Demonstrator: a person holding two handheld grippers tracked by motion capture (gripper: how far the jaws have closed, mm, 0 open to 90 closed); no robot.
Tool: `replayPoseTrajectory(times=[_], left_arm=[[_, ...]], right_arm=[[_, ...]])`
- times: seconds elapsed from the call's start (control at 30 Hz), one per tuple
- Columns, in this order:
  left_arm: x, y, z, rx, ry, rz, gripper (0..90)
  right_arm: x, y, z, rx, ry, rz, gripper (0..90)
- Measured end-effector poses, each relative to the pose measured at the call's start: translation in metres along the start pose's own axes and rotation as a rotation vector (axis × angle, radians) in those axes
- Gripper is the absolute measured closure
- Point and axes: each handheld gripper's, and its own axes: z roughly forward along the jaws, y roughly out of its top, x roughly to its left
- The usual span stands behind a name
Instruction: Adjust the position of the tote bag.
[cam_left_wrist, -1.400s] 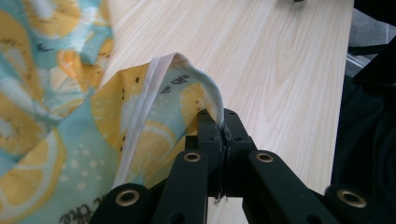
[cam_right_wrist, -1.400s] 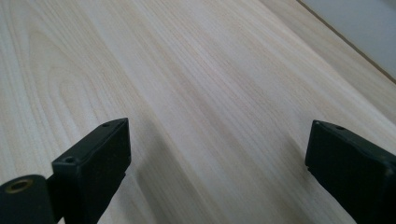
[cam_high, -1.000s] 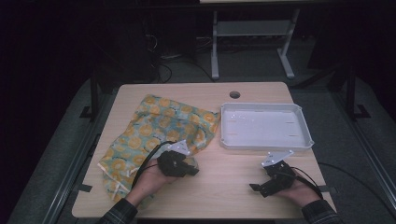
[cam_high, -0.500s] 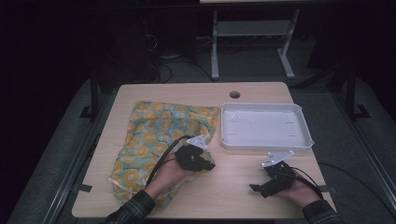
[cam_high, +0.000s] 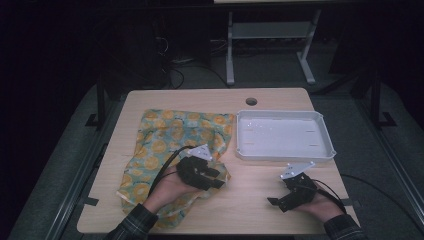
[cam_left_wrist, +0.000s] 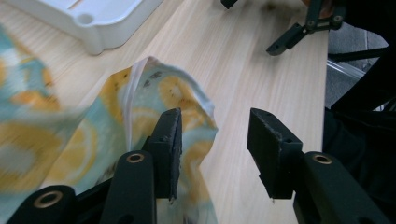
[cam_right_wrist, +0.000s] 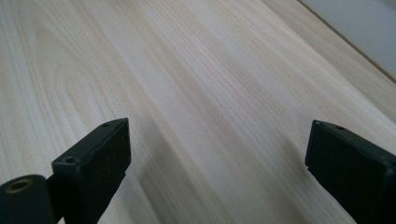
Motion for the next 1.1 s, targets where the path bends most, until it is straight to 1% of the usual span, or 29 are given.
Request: replayPoseTrajectory(times=[0.17,0.2,0.23,0.33,0.4,0.47,0.5,0.57,0.63,0.67,0.73,0.77,0.83,0.9,1.0,1.03,1.1], left_arm=[[-0.001,-0.014,-0.025,-0.024,0.015,-0.021,51.9],[0.000,-0.017,-0.031,-0.029,0.024,-0.015,51.8],[0.000,-0.020,-0.036,-0.034,0.031,-0.018,51.6],[0.000,-0.032,-0.053,-0.059,0.056,-0.037,51.4],[0.001,-0.041,-0.065,-0.067,0.085,-0.044,50.8],[0.003,-0.051,-0.077,-0.076,0.117,-0.058,50.7],[0.005,-0.056,-0.083,-0.081,0.133,-0.067,50.6],[0.008,-0.067,-0.094,-0.095,0.163,-0.093,50.3],[0.013,-0.078,-0.105,-0.102,0.195,-0.112,50.0],[0.014,-0.084,-0.110,-0.108,0.210,-0.135,50.0],[0.018,-0.095,-0.119,-0.116,0.234,-0.161,49.6],[0.019,-0.100,-0.123,-0.119,0.249,-0.174,49.1],[0.023,-0.110,-0.130,-0.120,0.278,-0.185,48.7],[0.025,-0.119,-0.136,-0.121,0.301,-0.205,47.9],[0.027,-0.130,-0.145,-0.120,0.339,-0.229,47.0],[0.027,-0.134,-0.146,-0.129,0.353,-0.243,46.7],[0.029,-0.140,-0.151,-0.127,0.374,-0.255,46.0]], right_arm=[[0.000,0.001,0.000,0.001,0.001,0.004,6.1],[0.000,0.001,0.000,0.002,0.000,0.004,6.1],[0.001,0.001,0.000,0.002,0.001,0.004,6.1],[0.003,0.003,-0.001,0.002,0.012,0.011,6.5],[0.004,0.006,-0.002,0.002,0.030,-0.007,6.6],[0.009,0.010,-0.003,-0.009,0.030,-0.019,9.5],[0.010,0.011,-0.003,-0.017,0.039,-0.026,11.0],[0.014,0.016,-0.003,-0.030,0.054,-0.030,12.7],[0.018,0.021,-0.002,-0.038,0.070,-0.023,13.9],[0.019,0.024,0.000,-0.045,0.080,-0.023,14.9],[0.024,0.030,0.002,-0.049,0.097,-0.033,18.1],[0.026,0.033,0.004,-0.052,0.099,-0.045,19.5],[0.031,0.039,0.008,-0.056,0.115,-0.055,23.2],[0.035,0.045,0.011,-0.061,0.130,-0.054,26.3],[0.039,0.054,0.016,-0.080,0.149,-0.064,30.2],[0.040,0.058,0.017,-0.087,0.154,-0.067,31.5],[0.041,0.065,0.021,-0.109,0.172,-0.070,34.3]])
